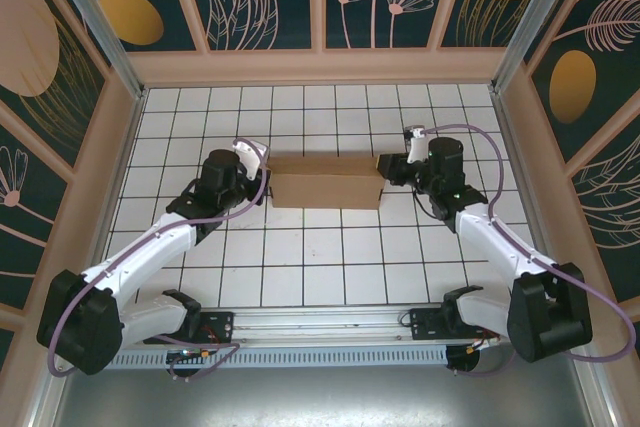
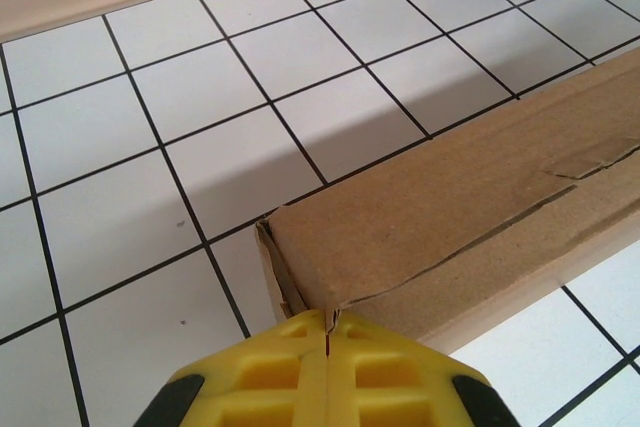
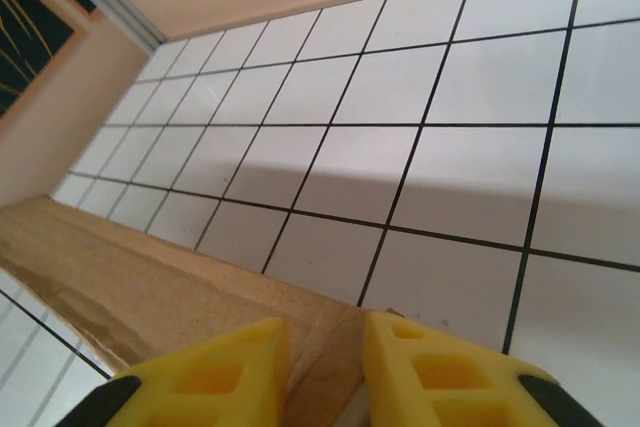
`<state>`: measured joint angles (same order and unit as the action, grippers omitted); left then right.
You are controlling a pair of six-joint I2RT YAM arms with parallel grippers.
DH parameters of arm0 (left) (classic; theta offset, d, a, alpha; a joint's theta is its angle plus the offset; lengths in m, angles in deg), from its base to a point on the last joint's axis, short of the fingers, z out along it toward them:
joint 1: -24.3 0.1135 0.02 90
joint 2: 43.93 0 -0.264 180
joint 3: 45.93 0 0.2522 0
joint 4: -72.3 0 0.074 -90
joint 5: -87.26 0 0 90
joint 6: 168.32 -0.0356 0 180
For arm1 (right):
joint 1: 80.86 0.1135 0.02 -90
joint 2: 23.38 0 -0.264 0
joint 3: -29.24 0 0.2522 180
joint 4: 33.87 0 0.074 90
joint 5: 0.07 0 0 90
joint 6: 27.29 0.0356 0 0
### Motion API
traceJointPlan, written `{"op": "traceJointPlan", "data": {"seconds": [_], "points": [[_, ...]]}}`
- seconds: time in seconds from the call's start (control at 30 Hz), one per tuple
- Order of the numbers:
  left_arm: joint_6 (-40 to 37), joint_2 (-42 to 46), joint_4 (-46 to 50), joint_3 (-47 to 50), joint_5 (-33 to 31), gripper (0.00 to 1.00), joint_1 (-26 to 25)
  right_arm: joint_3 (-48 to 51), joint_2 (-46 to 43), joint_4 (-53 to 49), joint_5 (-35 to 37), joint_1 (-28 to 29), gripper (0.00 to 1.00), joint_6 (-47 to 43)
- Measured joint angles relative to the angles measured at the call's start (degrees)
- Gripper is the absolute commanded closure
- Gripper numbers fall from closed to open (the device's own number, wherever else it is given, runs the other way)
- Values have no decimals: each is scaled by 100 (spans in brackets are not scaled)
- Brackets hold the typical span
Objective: Fold the paper box
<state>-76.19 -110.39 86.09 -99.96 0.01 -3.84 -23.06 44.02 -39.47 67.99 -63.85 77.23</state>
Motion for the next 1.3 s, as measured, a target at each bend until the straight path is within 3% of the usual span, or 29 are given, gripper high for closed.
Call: {"op": "traceJointPlan", "data": {"seconds": [0.13,0.3,0.47,0.73,0.83,0.93,1.1,1.2,1.3], "points": [[157,92,4,70,13,78,0,52,63,-74,188,44,62,201],[444,278,122,140,-11,62,7,59,63,-61,378,63,62,407],[658,527,310,140,26,59,7,59,125,7,479,81,58,588],[732,1078,503,140,317,77,4,55,166,70,577,201,57,737],[741,1263,461,170,393,78,4,33,179,66,586,269,57,769],[728,1300,409,262,636,73,4,26,195,66,601,326,56,855],[870,1088,431,289,758,55,0,-4,216,61,686,400,55,944],[1244,1113,380,240,754,40,0,-4,219,61,713,400,55,984],[1716,1130,240,31,732,37,81,-4,221,55,715,400,54,986]]}}
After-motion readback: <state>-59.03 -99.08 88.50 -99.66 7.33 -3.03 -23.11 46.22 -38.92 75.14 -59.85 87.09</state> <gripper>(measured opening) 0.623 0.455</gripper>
